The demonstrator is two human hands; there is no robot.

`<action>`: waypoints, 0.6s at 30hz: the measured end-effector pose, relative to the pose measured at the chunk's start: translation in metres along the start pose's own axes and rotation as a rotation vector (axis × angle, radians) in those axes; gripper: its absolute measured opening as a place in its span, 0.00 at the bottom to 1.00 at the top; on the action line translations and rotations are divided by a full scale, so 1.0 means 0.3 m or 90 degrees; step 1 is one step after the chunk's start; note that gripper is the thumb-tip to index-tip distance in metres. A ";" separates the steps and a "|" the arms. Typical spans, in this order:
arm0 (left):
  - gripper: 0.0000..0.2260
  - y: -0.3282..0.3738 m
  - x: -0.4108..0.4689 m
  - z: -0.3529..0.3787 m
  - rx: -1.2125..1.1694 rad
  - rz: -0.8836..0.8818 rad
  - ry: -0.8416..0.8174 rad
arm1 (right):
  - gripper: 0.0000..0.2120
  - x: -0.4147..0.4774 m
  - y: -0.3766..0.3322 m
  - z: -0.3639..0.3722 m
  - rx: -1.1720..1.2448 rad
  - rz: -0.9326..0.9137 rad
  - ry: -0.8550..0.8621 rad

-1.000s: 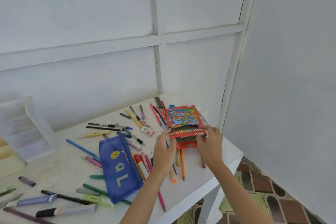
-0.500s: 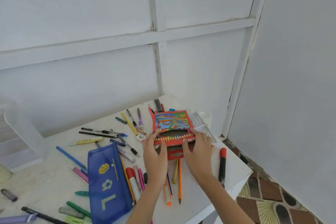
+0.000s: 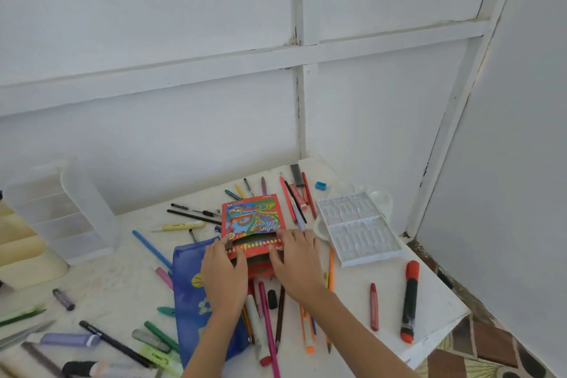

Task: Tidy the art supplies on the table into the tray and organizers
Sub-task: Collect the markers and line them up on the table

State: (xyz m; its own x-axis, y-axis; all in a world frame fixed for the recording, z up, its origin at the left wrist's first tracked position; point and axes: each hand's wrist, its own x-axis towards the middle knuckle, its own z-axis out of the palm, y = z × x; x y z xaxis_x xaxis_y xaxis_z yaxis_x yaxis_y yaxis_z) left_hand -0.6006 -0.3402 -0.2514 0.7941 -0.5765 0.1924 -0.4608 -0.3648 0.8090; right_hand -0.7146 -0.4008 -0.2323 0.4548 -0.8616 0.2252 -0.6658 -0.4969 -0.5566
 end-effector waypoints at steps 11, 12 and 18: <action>0.22 0.286 -0.109 0.211 -0.052 0.225 -0.295 | 0.23 0.047 0.336 -0.255 -0.132 0.132 0.107; 0.22 0.302 -0.115 0.235 -0.043 0.210 -0.331 | 0.24 0.045 0.361 -0.267 -0.155 0.144 0.080; 0.24 0.363 -0.149 0.284 -0.028 0.129 -0.443 | 0.26 0.023 0.401 -0.265 -0.098 0.169 0.018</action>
State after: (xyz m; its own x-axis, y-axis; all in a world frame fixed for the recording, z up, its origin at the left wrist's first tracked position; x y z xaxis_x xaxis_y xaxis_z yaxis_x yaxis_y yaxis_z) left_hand -0.7202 -0.4164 -0.2191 0.2515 -0.9668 -0.0454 -0.5447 -0.1801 0.8191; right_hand -0.8385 -0.4746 -0.2343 0.2377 -0.9650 0.1107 -0.8422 -0.2616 -0.4715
